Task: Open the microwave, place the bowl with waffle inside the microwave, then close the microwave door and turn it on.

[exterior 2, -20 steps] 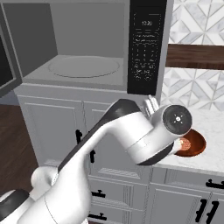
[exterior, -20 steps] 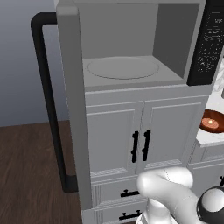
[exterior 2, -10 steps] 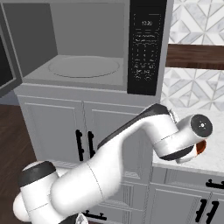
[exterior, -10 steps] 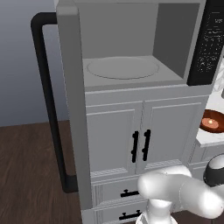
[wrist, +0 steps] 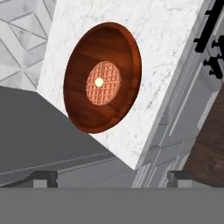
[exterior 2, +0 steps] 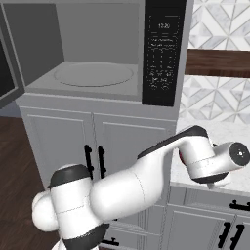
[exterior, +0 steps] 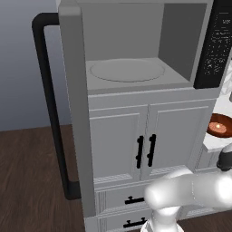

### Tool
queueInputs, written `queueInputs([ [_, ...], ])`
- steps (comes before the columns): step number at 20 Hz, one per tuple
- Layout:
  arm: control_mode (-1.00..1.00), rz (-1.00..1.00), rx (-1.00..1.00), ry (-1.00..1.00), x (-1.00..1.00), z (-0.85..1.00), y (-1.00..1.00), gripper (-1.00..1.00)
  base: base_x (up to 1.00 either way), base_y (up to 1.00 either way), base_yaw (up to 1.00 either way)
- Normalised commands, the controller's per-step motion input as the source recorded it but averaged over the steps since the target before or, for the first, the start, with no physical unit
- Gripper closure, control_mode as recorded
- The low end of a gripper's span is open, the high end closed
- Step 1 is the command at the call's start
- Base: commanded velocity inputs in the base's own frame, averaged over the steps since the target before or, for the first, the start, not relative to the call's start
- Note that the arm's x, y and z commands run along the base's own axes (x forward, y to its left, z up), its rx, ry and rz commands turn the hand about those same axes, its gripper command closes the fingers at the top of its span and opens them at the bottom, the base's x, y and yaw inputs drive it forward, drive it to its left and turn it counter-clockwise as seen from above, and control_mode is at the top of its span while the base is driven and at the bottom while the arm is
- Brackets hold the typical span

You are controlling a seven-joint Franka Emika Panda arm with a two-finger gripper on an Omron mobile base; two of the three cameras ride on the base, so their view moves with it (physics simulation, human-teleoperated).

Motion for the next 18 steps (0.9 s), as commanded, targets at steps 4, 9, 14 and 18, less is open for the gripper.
queueInputs([
  [4, -1.0, 0.0, 0.0, 0.01, 0.32, -0.6, -0.19, -1.0, 0.0, 0.0, 0.0],
  [9, -1.0, 0.0, 0.0, 0.0, 0.39, -0.5, -0.07, -1.0, 0.0, 0.0, 0.0],
  [14, -1.0, 0.0, 0.01, 0.02, 0.43, -0.54, -0.21, -1.0, 0.0, 0.0, 0.0],
  [18, -1.0, 0.0, 0.02, 0.01, 0.35, -0.49, -0.26, -1.0, 0.0, 0.0, 0.0],
])
